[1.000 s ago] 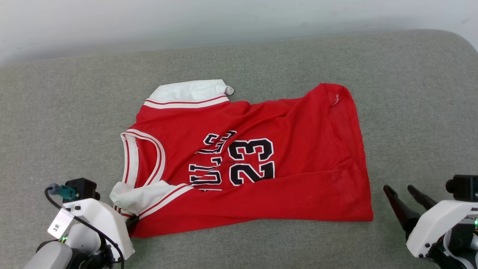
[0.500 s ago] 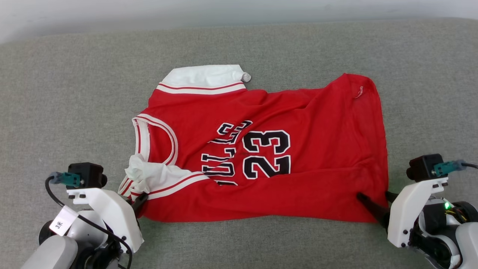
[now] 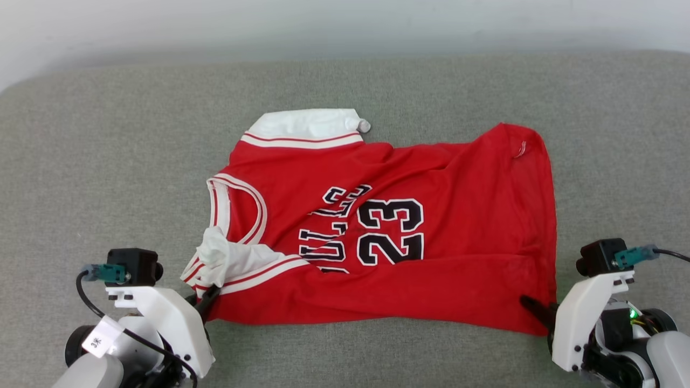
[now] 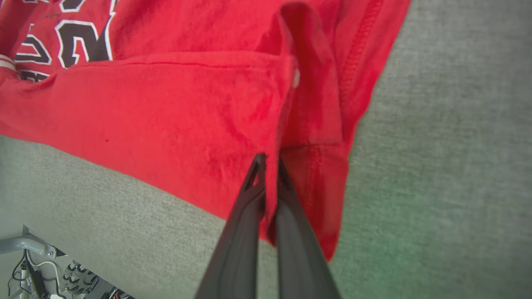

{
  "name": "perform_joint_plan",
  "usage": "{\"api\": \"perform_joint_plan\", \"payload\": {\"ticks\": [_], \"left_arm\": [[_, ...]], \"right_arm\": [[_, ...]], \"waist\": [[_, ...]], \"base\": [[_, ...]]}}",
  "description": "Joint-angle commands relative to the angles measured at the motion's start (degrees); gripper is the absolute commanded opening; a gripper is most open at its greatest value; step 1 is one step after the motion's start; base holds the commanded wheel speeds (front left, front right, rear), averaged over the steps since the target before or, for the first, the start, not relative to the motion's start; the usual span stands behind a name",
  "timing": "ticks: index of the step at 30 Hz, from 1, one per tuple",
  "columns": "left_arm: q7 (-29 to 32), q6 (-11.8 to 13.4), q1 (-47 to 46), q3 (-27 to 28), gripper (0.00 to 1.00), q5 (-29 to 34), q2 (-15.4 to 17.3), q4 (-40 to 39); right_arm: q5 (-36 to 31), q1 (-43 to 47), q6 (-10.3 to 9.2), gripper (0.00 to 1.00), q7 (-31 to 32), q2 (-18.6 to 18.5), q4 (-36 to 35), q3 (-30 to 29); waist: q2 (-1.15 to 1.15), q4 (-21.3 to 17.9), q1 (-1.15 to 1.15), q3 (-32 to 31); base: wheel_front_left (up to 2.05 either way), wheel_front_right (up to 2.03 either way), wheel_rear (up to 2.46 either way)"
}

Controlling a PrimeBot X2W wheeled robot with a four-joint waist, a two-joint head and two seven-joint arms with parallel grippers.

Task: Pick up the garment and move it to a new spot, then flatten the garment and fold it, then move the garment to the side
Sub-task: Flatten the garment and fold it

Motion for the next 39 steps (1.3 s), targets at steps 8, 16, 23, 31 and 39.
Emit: {"api": "perform_joint_plan", "payload": {"ticks": [8, 16, 23, 31, 39], "left_arm": [[-0.30, 1.69, 6.43, -0.08, 0.00, -0.67, 1.33, -2.32], [0.18, 5.17, 16.44, 1.17, 0.00, -3.30, 3.40, -5.82], [-0.55, 3.01, 17.28, -0.01, 0.00, -6.05, -0.19, -0.45], [-2.79, -0.28, 13.00, -0.95, 1.00, -5.46, -3.18, 7.16], [-6.59, -1.65, 9.54, -0.67, 1.00, -1.49, -1.71, 6.96]], "right_arm": [[-0.09, 6.35, -0.02, 0.00, -0.73, -1.47, -4.44, 0.35], [-0.85, 16.12, -0.02, 0.00, 1.29, 0.06, -8.74, -2.61], [-1.29, 19.08, -0.02, 0.00, 0.61, 3.06, -5.84, -4.50], [-3.27, 17.92, -0.02, 1.00, -9.68, 4.08, -4.13, -3.20], [-9.34, 17.17, -0.02, 1.00, -22.31, 6.98, -7.38, -7.10]], "waist": [[0.00, 0.56, 0.00, -8.61], [0.00, 1.13, 0.00, -12.83], [0.00, 0.80, 0.00, -12.01], [0.00, 0.09, 0.00, -12.01], [0.00, -0.28, 0.00, -13.23]], "base": [[0.00, 0.00, 0.00], [0.00, 0.00, 0.00], [0.00, 0.00, 0.00], [0.00, 0.00, 0.00], [0.00, 0.00, 0.00]]}}
